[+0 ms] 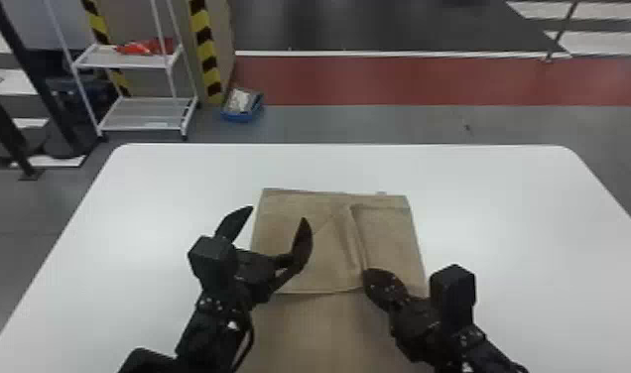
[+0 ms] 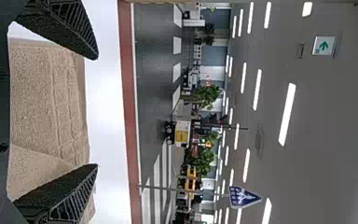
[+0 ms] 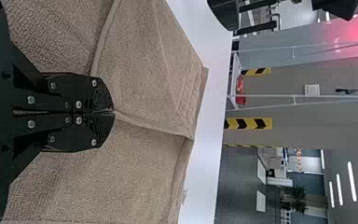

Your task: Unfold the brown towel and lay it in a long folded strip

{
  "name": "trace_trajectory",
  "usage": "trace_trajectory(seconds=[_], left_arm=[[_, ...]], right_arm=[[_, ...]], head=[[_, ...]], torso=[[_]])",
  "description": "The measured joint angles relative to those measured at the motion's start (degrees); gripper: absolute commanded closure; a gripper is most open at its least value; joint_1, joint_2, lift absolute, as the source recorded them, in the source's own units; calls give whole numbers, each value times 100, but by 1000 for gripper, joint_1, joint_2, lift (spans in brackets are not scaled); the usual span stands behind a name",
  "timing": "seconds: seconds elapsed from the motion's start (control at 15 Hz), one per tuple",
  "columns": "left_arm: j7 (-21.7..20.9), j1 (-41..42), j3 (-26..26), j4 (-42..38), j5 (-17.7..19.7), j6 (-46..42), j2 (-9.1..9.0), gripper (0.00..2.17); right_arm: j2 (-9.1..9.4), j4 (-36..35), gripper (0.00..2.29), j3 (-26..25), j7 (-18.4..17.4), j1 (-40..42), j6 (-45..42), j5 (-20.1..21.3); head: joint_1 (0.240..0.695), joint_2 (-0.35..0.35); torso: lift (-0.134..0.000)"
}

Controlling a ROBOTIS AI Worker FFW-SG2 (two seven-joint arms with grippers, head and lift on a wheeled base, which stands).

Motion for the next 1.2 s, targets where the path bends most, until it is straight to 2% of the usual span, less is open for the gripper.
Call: trace_trajectory(seconds=[0.13, 0.27, 0.4, 0.47, 0.67, 0.8, 1.0, 1.2], left_arm=[[12, -16, 3, 2, -1, 0, 0, 46], [23, -66, 34, 36, 2, 0, 0, 46], [29, -98, 69, 59, 8, -5, 0, 46], [30, -105, 99, 61, 12, -20, 0, 46], [14, -174, 218, 115, 43, -34, 0, 46], [-11, -329, 239, 270, 64, -35, 0, 46], [-59, -738, 161, 746, 74, -35, -41, 43], [-146, -1369, 65, 1572, 94, -35, -79, 49]], right_arm=[[-13, -225, 1241, -4, 14, 42, 20, -7], [-42, -844, 1241, -59, 74, 209, 148, -45], [-75, -1451, 1241, -389, 67, 343, 383, -112], [-92, -1654, 1258, -770, 55, 391, 529, -314], [-141, -1911, 1305, -2117, -106, 612, 908, -1284], [-130, -1936, 1305, -2767, -307, 749, 987, -1486], [-58, -1819, 1305, -2997, -553, 838, 967, -1142], [4, -1498, 1305, -2966, -558, 843, 907, -867]], head=[[695, 4], [695, 10], [695, -10], [695, -34], [695, -132], [695, -221], [695, -270], [695, -286]], torso=[[-119], [-119], [-119], [-119], [-119], [-119], [-119], [-119]])
